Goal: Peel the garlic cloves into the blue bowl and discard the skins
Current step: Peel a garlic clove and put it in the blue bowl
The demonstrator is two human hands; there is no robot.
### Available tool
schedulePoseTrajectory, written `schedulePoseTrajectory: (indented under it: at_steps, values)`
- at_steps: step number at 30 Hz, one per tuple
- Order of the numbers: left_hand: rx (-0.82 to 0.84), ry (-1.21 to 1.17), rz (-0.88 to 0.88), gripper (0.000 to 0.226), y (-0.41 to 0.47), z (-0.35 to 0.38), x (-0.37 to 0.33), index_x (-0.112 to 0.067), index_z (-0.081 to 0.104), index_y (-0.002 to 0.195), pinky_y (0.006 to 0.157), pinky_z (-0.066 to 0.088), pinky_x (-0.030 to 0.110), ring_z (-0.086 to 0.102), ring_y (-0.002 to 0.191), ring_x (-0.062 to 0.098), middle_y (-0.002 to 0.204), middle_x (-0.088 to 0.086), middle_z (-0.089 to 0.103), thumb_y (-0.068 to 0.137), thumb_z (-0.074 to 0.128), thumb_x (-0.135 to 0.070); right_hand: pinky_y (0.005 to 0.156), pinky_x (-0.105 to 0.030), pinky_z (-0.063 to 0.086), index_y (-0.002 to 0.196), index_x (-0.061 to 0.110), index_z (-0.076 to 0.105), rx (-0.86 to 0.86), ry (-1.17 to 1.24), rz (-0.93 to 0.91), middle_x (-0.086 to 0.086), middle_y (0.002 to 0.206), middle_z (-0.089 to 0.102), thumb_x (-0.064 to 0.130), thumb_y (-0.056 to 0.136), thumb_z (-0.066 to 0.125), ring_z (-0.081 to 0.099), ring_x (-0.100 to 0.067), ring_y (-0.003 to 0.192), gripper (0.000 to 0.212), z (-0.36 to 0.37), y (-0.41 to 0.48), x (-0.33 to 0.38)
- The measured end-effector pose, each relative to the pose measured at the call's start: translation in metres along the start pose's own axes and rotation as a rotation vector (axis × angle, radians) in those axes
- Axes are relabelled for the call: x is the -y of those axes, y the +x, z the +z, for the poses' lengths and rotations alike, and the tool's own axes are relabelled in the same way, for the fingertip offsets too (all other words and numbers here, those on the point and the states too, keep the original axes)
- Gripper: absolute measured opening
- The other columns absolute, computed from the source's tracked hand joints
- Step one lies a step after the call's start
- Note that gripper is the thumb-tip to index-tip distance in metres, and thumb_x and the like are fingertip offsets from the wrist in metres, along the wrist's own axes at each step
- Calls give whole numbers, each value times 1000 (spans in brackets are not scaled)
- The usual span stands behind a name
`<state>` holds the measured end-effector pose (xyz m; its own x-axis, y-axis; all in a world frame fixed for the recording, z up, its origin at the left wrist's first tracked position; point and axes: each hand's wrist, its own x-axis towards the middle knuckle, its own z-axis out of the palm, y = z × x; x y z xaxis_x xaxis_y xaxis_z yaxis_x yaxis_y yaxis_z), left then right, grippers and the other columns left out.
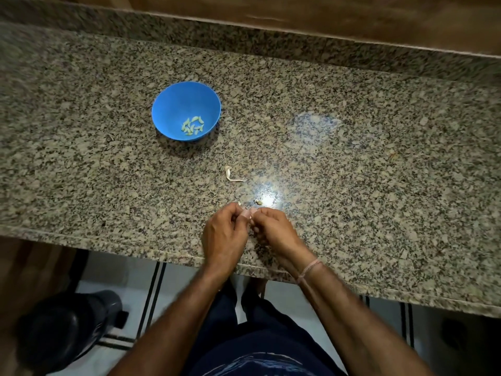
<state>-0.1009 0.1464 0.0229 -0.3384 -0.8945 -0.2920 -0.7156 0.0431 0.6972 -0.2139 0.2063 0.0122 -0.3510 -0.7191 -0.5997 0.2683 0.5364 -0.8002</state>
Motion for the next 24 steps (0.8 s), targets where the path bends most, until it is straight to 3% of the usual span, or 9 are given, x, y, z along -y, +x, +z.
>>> schedulePoseTrajectory:
  at_steps: [1,4,8,11,13,15,19,24]
  values:
    - [10,-21,-17,25,0,1,1,-18,64,87,57,35,24,53,66,8,76,-7,62,104,59,-35,52,-17,41,81,17,56,-8,-17,8,5,70,53,29,107,54,45,-8,60,29,1,-2,2]
    - [77,-329,-211,29,5,1,6,-9,67,88,55,38,20,51,64,12,77,0,63,104,60,-31,52,-12,39,75,22,58,-156,-379,-256,9,66,54,32,105,59,43,1,55,32,5,-1,-5]
    - [24,-260,-264,26,4,-1,11,-13,65,83,54,39,28,47,59,13,69,-2,58,104,61,-29,56,-11,39,76,21,67,-255,-501,-451,12,65,61,22,99,71,54,-1,58,23,3,5,-17]
    - [9,-245,-276,30,6,-5,17,-15,61,77,57,39,28,47,59,12,69,-1,58,103,61,-28,72,-22,56,98,18,79,-279,-676,-550,5,91,75,13,95,74,67,-5,81,7,1,6,-25]
    - [16,-227,-263,30,7,-6,21,-14,61,77,56,34,27,44,58,10,70,-1,57,103,62,-29,83,-25,55,113,22,78,-296,-786,-572,5,112,76,13,93,76,66,-10,100,22,1,5,-27]
    - [36,-221,-249,29,7,-5,22,-14,64,80,57,36,27,45,58,11,71,-1,58,103,62,-30,86,-23,52,115,25,77,-279,-725,-562,7,115,75,17,93,77,65,-9,105,24,2,3,-24]
    - [92,-201,-192,27,6,-5,21,-15,65,81,59,38,26,48,61,10,72,-4,58,103,62,-29,79,-21,59,96,13,78,-184,-366,-467,7,90,75,15,92,78,70,-5,87,4,5,3,-18]
    - [117,-172,-112,33,4,-6,18,-14,69,88,54,35,21,46,59,10,71,-5,59,107,53,-37,58,-11,45,84,11,72,-186,-403,-467,9,70,64,21,100,69,58,2,63,20,11,0,-14]
